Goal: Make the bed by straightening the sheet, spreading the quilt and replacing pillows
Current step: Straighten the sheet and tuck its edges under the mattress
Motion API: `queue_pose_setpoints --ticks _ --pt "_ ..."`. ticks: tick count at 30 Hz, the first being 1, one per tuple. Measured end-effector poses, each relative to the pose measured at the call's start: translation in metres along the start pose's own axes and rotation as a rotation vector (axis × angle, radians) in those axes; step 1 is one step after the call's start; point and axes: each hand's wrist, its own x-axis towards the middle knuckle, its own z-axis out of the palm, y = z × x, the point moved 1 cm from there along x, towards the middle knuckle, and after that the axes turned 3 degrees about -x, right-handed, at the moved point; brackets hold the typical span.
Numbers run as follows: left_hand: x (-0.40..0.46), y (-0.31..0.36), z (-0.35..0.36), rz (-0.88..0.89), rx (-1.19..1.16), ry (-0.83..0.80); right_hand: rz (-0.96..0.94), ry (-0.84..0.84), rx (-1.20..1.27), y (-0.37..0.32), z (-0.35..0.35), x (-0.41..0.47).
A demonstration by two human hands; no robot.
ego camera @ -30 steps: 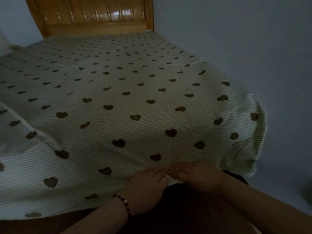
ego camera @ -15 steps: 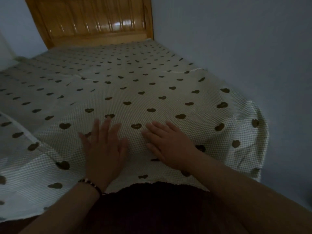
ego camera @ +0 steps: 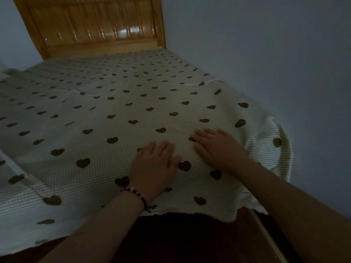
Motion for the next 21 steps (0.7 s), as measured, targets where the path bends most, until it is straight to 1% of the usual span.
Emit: queue_pose_setpoints --ticks 2,4,6,9,11,16,21 --pt "0.011 0.022 0.008 0.098 -0.001 -0.039 0.053 0.065 -0.001 0.021 0.001 -0.008" --pt "0.019 0.044 0.013 0.206 0.008 -0.042 0.096 0.135 0.006 0.039 0.003 -0.016" --pt "0.028 0.063 0.019 0.290 -0.001 -0.036 0.090 0.225 0.005 0.054 0.007 -0.022" --pt "0.038 0.082 0.027 0.343 0.000 -0.016 0.048 0.405 0.018 0.075 0.017 -0.028" --pt "0.044 0.091 0.032 0.356 -0.012 -0.015 0.018 0.472 0.028 0.088 0.021 -0.030" --pt "0.052 0.108 0.035 0.384 -0.056 -0.002 0.027 0.554 0.047 0.114 0.025 -0.038" --pt "0.053 0.107 0.033 0.376 -0.100 -0.026 0.126 0.544 0.090 0.111 0.020 -0.044"
